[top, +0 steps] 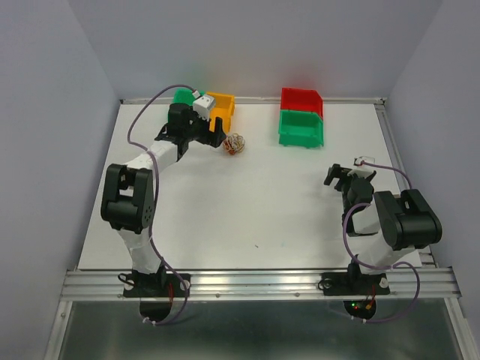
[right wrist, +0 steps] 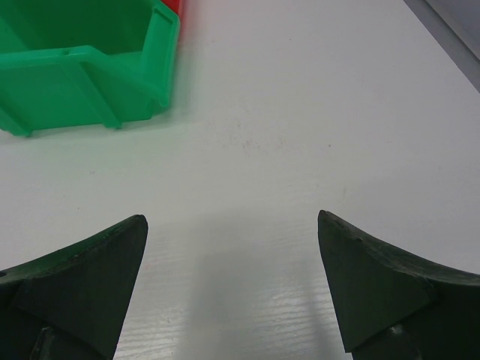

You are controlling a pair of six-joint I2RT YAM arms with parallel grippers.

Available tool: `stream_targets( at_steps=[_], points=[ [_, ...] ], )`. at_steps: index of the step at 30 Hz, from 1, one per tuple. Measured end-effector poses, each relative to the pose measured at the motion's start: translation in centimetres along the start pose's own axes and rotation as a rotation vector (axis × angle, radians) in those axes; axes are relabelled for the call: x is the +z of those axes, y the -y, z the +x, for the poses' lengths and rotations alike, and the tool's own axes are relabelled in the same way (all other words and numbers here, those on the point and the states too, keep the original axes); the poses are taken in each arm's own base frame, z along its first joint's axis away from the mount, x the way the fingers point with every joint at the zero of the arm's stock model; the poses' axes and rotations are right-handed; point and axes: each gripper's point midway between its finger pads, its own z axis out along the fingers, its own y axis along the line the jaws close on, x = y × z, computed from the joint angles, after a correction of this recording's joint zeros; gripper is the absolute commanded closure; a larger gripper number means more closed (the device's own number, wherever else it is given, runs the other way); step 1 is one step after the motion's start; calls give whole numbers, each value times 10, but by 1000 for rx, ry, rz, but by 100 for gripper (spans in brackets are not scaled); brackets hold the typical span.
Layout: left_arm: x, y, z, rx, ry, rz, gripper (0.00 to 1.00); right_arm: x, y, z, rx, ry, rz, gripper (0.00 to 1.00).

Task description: Untangle the cables

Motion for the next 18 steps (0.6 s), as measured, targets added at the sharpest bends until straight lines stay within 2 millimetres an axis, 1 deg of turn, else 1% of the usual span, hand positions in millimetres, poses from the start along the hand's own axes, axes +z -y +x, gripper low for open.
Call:
stream_targets(
  at_steps=[1, 2, 5, 7, 8, 11, 12, 13, 14, 16, 17, 18],
  points=[
    [9, -2, 1, -3, -18, -11, 8, 0, 0, 0, 0, 0, 0, 0],
    [17, 0, 13, -12, -50, -8, 8, 0, 0, 0, 0, 0, 0, 0],
    [34, 7, 29, -22, -116, -13, 12, 0, 0, 0, 0, 0, 0, 0],
    [39, 12, 36, -23, -142, -15, 14, 0, 0, 0, 0, 0, 0, 0],
    [42, 15, 40, -24, -157, -18, 19, 0, 0, 0, 0, 0, 0, 0],
    [48, 23, 41, -22, -173, -18, 26, 0, 0, 0, 0, 0, 0, 0],
    [52, 25, 41, -21, -178, -20, 30, 0, 0, 0, 0, 0, 0, 0],
    [54, 26, 41, -19, -181, -20, 33, 0, 0, 0, 0, 0, 0, 0],
    [56, 27, 42, -20, -184, -22, 40, 0, 0, 0, 0, 0, 0, 0],
    [58, 28, 47, -24, -199, -29, 49, 0, 0, 0, 0, 0, 0, 0],
    [59, 27, 50, -23, -205, -33, 56, 0, 0, 0, 0, 0, 0, 0],
    [60, 27, 52, -27, -211, -36, 71, 0, 0, 0, 0, 0, 0, 0]
  ],
)
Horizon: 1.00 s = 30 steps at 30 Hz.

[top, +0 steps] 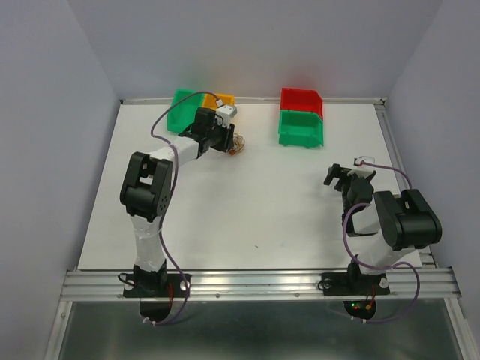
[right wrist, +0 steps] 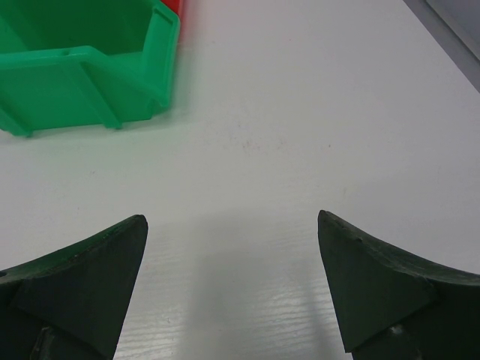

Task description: Untangle the cables

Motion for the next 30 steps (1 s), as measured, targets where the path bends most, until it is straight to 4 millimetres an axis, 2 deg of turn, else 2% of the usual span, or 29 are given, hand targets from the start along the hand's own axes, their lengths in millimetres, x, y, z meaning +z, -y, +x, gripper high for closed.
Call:
stream_targets(
  at_steps=[2, 3, 5, 9, 11, 12, 14, 15, 18, 23, 25, 27, 30],
  points=[
    [4, -2, 8, -4, -23, -4, 85, 0, 0, 0, 0, 0, 0, 0],
    [5, -2, 12, -11, -31, -5, 99, 0, 0, 0, 0, 0, 0, 0],
    [6, -2, 18, -14, -51, -2, 100, 0, 0, 0, 0, 0, 0, 0],
    [0, 3, 16, -10, -40, 14, 100, -2, -1, -7, -1, 6, -2, 0],
    [-10, 8, 16, -4, -36, 25, 100, -6, -5, -21, -4, 33, -14, 0],
    [-15, 10, 15, 0, -31, 31, 100, -9, -9, -39, -2, 71, -27, 0],
    [-33, 18, 11, 15, -13, 46, 100, -15, -15, -61, 37, 120, -43, 0],
    [-40, 22, 5, 27, 4, 57, 100, -19, -18, -73, 90, 143, -48, 0],
    [-61, 36, -15, 70, 65, 84, 100, -29, -23, -95, 222, 177, -57, 0],
    [-96, 73, -42, 167, 161, 147, 100, -46, -46, -113, 414, 125, -155, 0],
    [-104, 88, -48, 195, 184, 176, 100, -55, -55, -120, 499, 97, -196, 0],
    [-112, 104, -52, 225, 203, 207, 100, -66, -69, -122, 585, 42, -258, 0],
    [-121, 129, -55, 264, 223, 253, 100, -80, -91, -116, 621, -60, -374, 0]
  ],
)
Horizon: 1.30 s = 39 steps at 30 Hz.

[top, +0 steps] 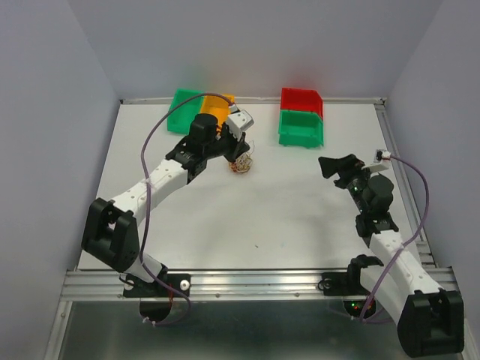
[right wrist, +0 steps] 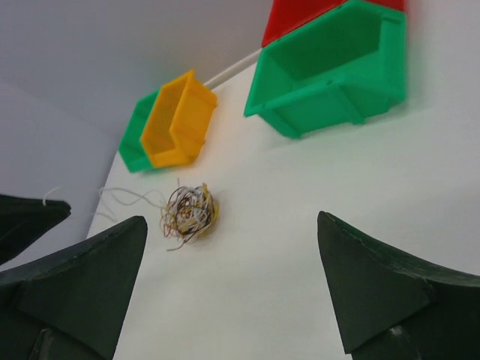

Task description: Untangle the cables

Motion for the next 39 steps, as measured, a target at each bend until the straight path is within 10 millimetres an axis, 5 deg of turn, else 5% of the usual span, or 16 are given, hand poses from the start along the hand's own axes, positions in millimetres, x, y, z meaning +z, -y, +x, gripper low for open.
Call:
stream_targets(
  at_steps=[8, 13, 19, 28, 29, 32, 37, 39],
  points=[
    [-7, 49, -25, 61, 56, 103, 100, -2, -42, 39, -45, -240, -276, 7],
    [-13, 50, -56, 80, 100, 104, 100, 2, -41, 76, -111, -350, -339, 5],
    [-27, 49, -114, 125, 213, 95, 100, 11, -69, 140, -291, -477, -486, 9],
    [-28, 54, -113, 104, 202, 115, 100, 64, -65, 175, -446, -464, -490, 13],
    [-29, 54, -112, 102, 200, 115, 100, 70, -63, 183, -461, -470, -482, 16],
    [-31, 55, -114, 99, 202, 114, 100, 79, -59, 202, -486, -493, -473, 51],
    [-44, 53, -124, 107, 227, 81, 100, 87, -51, 225, -501, -525, -463, 81],
    [-51, 47, -130, 114, 238, 41, 100, 86, -51, 226, -497, -517, -466, 85]
  ],
)
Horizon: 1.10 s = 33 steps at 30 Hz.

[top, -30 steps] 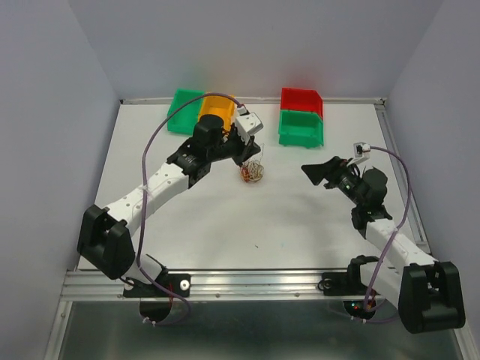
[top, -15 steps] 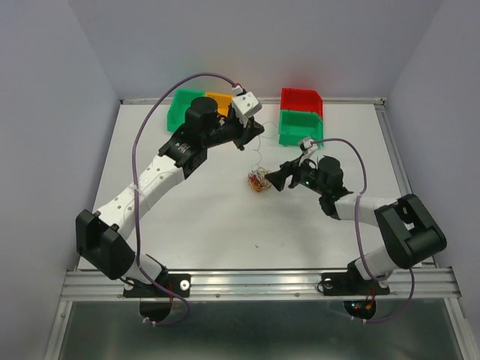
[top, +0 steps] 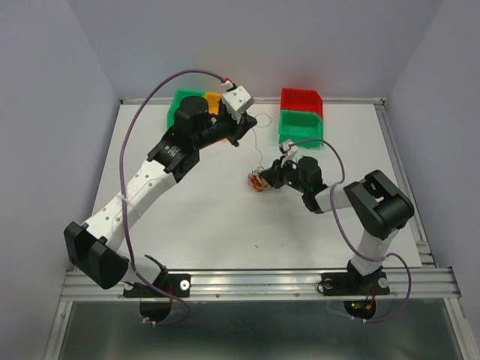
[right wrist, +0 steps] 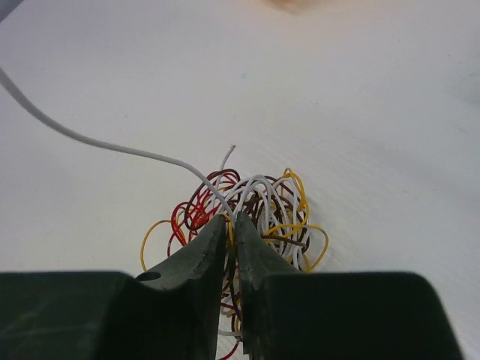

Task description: Untangle the cables

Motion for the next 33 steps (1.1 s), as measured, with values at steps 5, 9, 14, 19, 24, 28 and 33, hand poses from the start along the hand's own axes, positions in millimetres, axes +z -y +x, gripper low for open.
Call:
stream_targets(
  at_steps=[5, 9, 14, 19, 24, 28, 33],
  points=[
    [-24, -32, -45, 68, 69, -196, 100, -15, 0, -8, -11, 51, 34, 89],
    [-63, -58, -78, 130, 125, -408, 100, -30, -5, -34, -35, 137, 58, 89],
    [-122, -77, -118, 202, 228, -619, 100, -51, -15, -83, -64, 287, 87, 99],
    [-153, -72, -133, 217, 301, -672, 100, -67, -29, -116, -74, 384, 70, 98],
    [-140, -66, -122, 208, 340, -617, 100, -76, -40, -116, -54, 349, 29, 98],
    [-96, -59, -72, 175, 271, -503, 100, -77, -46, -103, -37, 268, -1, 96],
    [-19, -34, 43, 106, 47, -255, 61, -71, -56, -114, -47, 212, -48, 88]
  ],
)
